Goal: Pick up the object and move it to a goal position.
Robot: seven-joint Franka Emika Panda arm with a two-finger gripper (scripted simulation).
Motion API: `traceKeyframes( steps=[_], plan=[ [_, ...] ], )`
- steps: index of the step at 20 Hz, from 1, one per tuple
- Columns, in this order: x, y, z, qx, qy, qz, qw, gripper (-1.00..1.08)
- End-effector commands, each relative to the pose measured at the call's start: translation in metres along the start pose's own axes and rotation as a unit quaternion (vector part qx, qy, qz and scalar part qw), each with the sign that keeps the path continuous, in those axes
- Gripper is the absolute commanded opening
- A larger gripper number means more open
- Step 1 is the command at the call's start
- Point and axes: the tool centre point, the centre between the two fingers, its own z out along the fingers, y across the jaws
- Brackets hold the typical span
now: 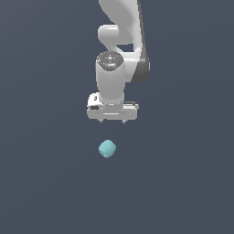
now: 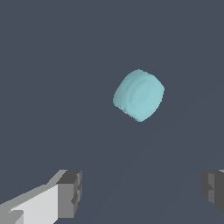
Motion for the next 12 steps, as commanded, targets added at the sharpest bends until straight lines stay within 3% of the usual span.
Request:
traceKeyframes(
  steps=[1, 12],
  plan=[
    [-0.001, 0.000, -0.001, 0.001, 0.000, 0.003, 1.0000, 1.00],
    [0.011, 0.003, 0.009, 0.003, 0.002, 0.045, 0.9990, 1.00]
  ],
)
